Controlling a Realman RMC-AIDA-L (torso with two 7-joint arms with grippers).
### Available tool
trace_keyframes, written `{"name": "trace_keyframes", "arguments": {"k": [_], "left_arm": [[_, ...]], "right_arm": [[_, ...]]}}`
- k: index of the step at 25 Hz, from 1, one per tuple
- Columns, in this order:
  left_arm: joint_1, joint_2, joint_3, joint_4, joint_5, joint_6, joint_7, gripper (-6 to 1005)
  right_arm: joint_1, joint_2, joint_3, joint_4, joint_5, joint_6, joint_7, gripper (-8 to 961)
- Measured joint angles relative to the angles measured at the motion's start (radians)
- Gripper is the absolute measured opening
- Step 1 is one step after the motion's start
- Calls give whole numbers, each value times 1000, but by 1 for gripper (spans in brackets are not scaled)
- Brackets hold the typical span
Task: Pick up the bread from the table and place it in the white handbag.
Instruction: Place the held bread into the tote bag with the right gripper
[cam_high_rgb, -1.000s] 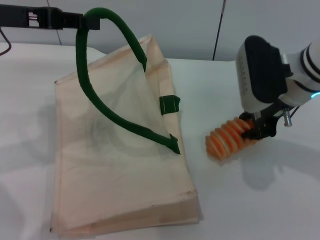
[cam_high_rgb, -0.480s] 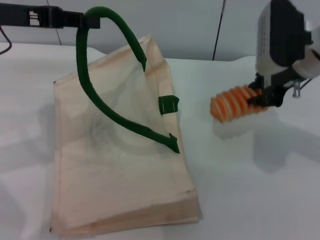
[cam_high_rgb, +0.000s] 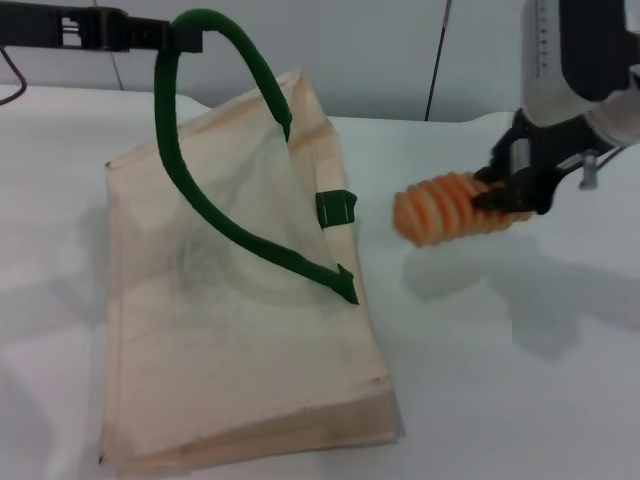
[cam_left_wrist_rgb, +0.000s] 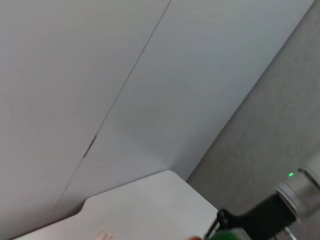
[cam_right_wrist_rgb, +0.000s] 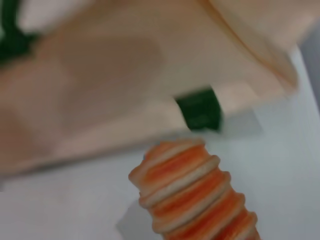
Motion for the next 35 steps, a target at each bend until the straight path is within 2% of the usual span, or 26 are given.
{"name": "trace_keyframes", "arguments": {"k": [9,16,27,35], "left_arm": [[-51,-3,0,42,4,-13,7,140],[-55,-5,0,55,6,-26,7,140],[-58,-6,0,55,-1,-27,7,139],[-64,-8,0,55,-2,-27,8,139]], "right_arm": [[35,5,-65,31,103,18,6,194],[56,7,-166,103,204,-77,14,168],[63,11,-288,141,423,-132,30,169],[60,13,-342,241,609,-274,50,153]]}}
